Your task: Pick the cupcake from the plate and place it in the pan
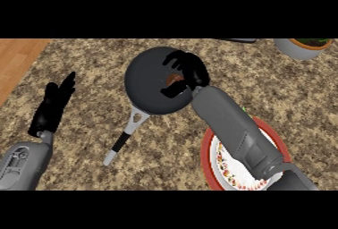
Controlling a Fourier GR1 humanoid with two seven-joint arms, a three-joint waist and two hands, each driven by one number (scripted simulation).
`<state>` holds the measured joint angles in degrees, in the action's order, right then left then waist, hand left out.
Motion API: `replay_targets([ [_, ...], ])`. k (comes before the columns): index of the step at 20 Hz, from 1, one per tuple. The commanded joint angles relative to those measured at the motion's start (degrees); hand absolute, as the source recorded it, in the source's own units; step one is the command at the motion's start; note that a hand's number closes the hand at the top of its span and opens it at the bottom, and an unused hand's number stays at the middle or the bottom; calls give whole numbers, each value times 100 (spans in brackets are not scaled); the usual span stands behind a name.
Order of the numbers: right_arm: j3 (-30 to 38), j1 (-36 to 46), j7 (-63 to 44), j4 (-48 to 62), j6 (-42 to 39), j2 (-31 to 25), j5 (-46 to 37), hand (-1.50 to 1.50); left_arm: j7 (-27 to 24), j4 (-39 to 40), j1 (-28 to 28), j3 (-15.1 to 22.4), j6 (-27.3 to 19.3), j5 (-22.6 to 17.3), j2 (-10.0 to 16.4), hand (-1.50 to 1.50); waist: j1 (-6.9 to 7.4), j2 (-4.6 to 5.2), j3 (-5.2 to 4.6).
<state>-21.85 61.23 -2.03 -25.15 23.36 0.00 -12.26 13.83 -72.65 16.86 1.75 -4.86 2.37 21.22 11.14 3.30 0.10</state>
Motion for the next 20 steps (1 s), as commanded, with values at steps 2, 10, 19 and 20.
replay_targets([
  [2,11,51,404,128,-35,0,492,-150,34,21,158,107,5,63,-101,0,79,33,4],
  [10,187,-151,1201,-168,739,0,1315,-150,29,115,184,87,45,63,-94,0,158,4,11],
  [19,561,219,1429,100,1345,0,2221,-150,-116,292,-65,-64,-170,107,-148,0,-220,-110,-8],
  [20,709,135,1754,260,1349,0,2180,-150,-101,281,-19,-188,-92,71,47,0,-352,-109,-4],
])
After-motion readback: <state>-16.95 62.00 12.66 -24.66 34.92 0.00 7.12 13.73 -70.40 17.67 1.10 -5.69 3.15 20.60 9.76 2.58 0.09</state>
